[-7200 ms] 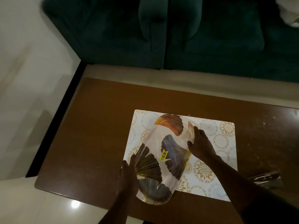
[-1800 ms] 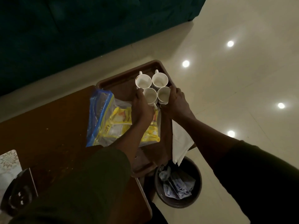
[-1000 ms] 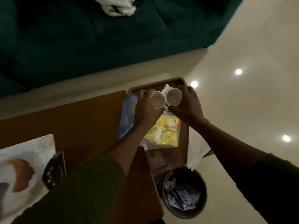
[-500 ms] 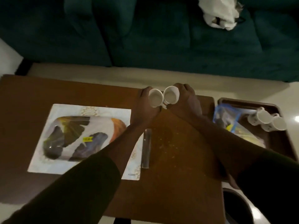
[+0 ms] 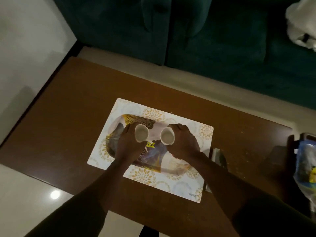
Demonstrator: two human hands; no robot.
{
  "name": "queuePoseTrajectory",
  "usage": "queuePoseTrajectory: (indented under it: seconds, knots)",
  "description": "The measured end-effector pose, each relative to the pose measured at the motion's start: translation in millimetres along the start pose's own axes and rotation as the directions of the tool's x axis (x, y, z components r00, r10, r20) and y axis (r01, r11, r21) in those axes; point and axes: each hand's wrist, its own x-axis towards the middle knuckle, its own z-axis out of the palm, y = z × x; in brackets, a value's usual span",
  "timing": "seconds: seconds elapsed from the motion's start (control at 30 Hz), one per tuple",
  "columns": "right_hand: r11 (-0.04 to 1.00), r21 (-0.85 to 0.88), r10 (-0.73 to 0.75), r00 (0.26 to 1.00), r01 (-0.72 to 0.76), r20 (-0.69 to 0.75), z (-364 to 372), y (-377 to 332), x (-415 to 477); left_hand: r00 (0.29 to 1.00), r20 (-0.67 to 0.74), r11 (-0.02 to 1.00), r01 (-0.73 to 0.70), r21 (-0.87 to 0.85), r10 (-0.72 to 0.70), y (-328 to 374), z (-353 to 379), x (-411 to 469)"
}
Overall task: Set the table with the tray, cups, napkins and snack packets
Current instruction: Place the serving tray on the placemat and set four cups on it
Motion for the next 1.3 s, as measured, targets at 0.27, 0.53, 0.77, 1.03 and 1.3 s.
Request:
queuePoseTrajectory:
  seconds: [0.27,0.53,0.77,1.03,1.3]
  knots:
    - [0.997,-0.076,0.007,1.000,-0.005,0.022,30,-21,14,0.991,0.136,0.999,0.018,-0.036,-0.012,-41,8,9]
    - [0.995,-0.087,0.050,0.997,-0.044,0.063,38,-24,10,0.978,0.208,0.997,0.031,-0.065,-0.016,-45,18,14]
    - [0.994,-0.092,0.057,0.998,-0.054,0.029,37,-24,9,0.975,0.221,0.996,0.005,-0.085,0.014,-46,19,22]
    - [0.996,-0.089,-0.014,1.000,0.014,-0.001,38,-22,13,0.965,0.251,0.988,-0.044,-0.148,0.081,-45,19,34]
    - [0.995,0.002,0.100,0.993,-0.100,-0.063,42,-28,7,0.962,0.242,0.990,-0.141,0.026,0.131,-50,10,37]
